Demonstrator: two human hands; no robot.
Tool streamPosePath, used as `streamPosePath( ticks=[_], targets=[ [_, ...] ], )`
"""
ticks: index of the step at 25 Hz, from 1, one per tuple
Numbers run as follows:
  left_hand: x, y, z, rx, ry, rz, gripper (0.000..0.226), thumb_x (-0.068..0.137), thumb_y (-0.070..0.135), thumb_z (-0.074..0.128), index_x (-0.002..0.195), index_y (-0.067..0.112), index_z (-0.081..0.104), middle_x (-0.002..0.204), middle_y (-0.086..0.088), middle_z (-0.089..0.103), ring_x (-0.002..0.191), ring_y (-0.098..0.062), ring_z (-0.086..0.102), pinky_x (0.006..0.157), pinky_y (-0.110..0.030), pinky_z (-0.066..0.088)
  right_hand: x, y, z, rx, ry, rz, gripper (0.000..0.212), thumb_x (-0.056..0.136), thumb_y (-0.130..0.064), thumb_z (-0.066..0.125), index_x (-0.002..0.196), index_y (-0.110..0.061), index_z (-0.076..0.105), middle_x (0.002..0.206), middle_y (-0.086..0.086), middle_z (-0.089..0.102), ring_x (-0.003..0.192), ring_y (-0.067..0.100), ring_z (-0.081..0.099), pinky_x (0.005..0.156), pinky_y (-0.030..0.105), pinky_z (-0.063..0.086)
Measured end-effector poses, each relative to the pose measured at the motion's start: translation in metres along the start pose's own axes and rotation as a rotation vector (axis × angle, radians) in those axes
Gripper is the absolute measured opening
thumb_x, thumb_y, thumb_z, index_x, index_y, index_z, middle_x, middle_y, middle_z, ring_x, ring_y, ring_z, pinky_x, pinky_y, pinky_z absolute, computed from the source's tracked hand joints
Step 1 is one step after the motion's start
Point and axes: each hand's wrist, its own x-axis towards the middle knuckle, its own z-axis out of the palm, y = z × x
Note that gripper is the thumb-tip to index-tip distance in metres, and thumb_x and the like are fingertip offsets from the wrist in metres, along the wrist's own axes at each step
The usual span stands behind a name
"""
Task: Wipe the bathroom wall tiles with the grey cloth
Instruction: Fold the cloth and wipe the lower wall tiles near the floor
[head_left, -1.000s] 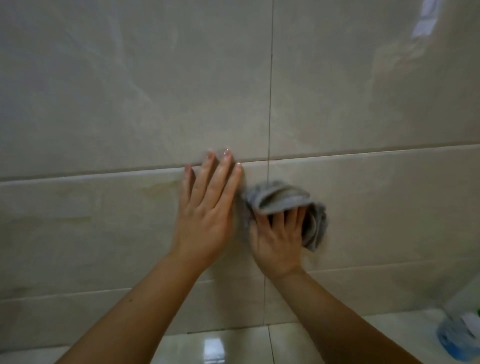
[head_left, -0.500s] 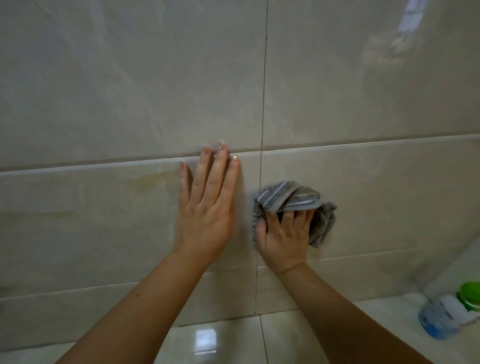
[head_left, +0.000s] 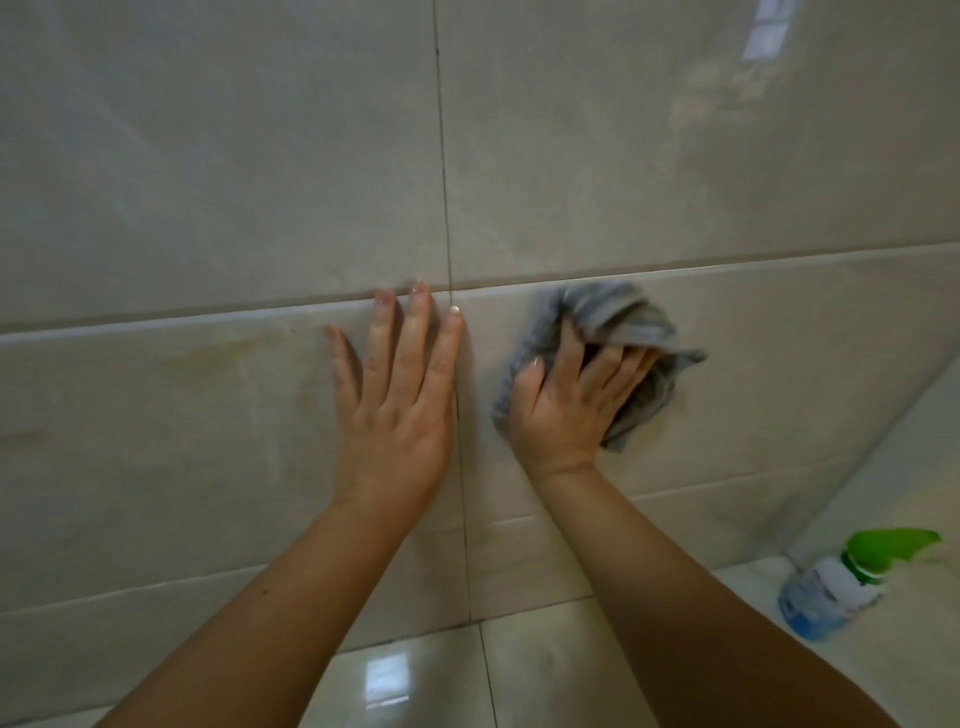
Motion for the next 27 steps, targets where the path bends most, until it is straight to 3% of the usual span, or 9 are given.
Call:
streamPosePath(
  ticks=[2,6,9,11,16,19,22,25,27],
  targets=[
    [0.002,0.003,0.002,0.011,-0.008,-0.008,0.072,0.093,0.004,0.064,0.155,0.007,0.027,0.163,-0.015,0.011,0.151,-0.037,0.009,0.119,-0.064,0.000,0.008,0.011,0.002,0.025,0.036,0.036,0.048,0.083,-0.029,0.045,0.130,-0.018,0.044,0.135,0.023,0.036,0.127,0.046,0.028,0.115,0.056,0.015],
    [0.001,0.005,0.002,0.004,0.013,0.030,0.074,0.087,-0.003,0.067,0.153,0.005,0.032,0.163,-0.015,0.015,0.151,-0.037,0.011,0.120,-0.063,0.002,-0.028,0.035,-0.005,-0.019,-0.100,0.310,0.050,0.088,-0.029,0.038,0.135,-0.012,0.036,0.134,0.039,0.040,0.127,0.053,0.026,0.108,0.067,0.023],
    [0.005,0.008,0.007,0.007,0.033,0.011,0.071,0.089,-0.003,0.065,0.152,0.004,0.034,0.162,-0.015,0.016,0.151,-0.037,0.011,0.119,-0.063,0.002,0.002,0.030,0.005,0.021,-0.021,0.315,0.052,0.090,-0.028,0.038,0.138,-0.008,0.040,0.134,0.037,0.043,0.128,0.047,0.029,0.114,0.057,0.015],
    [0.004,0.008,0.005,0.007,0.029,0.015,0.069,0.089,-0.004,0.065,0.151,0.004,0.035,0.162,-0.014,0.017,0.150,-0.036,0.012,0.119,-0.063,0.004,0.000,0.044,0.004,-0.011,-0.023,0.301,0.051,0.091,-0.029,0.037,0.138,-0.009,0.042,0.133,0.037,0.044,0.128,0.052,0.030,0.112,0.055,0.017],
    [-0.016,-0.029,-0.015,0.054,-0.006,0.020,0.075,0.083,-0.008,0.068,0.150,0.004,0.037,0.162,-0.013,0.018,0.151,-0.033,0.015,0.120,-0.061,0.006,-0.037,0.050,0.003,-0.036,-0.109,0.562,0.056,0.096,-0.027,0.026,0.142,0.004,0.037,0.136,0.038,0.040,0.125,0.060,0.035,0.111,0.058,0.020],
    [-0.031,-0.052,-0.024,0.057,-0.025,0.026,0.077,0.082,-0.007,0.068,0.151,0.005,0.035,0.162,-0.013,0.016,0.151,-0.033,0.014,0.120,-0.061,0.007,-0.054,-0.009,0.000,-0.031,-0.163,0.307,0.049,0.092,-0.026,0.034,0.137,-0.004,0.038,0.139,0.036,0.034,0.128,0.052,0.026,0.111,0.060,0.015],
    [-0.034,-0.068,-0.032,0.028,0.033,-0.011,0.073,0.083,-0.008,0.064,0.150,0.005,0.038,0.161,-0.013,0.020,0.151,-0.033,0.018,0.119,-0.062,0.011,-0.044,-0.059,-0.003,0.029,-0.160,0.008,0.043,0.088,-0.029,0.042,0.129,-0.016,0.041,0.133,0.022,0.030,0.126,0.046,0.024,0.107,0.065,0.019],
    [-0.030,-0.079,-0.041,-0.062,0.111,-0.065,0.067,0.086,-0.007,0.050,0.150,0.005,0.034,0.160,-0.014,0.023,0.151,-0.033,0.018,0.119,-0.063,0.011,0.004,-0.103,-0.005,0.057,-0.094,-0.009,0.047,0.089,-0.031,0.044,0.134,-0.018,0.040,0.138,0.029,0.036,0.130,0.046,0.021,0.113,0.058,0.010],
    [-0.036,-0.090,-0.050,-0.105,0.115,-0.086,0.066,0.087,-0.002,0.044,0.151,0.006,0.031,0.160,-0.014,0.023,0.151,-0.032,0.017,0.120,-0.062,0.009,0.000,-0.130,-0.007,0.003,-0.133,-0.127,0.051,0.089,-0.032,0.043,0.138,-0.019,0.037,0.138,0.030,0.037,0.129,0.047,0.023,0.114,0.055,0.005]
  ],
)
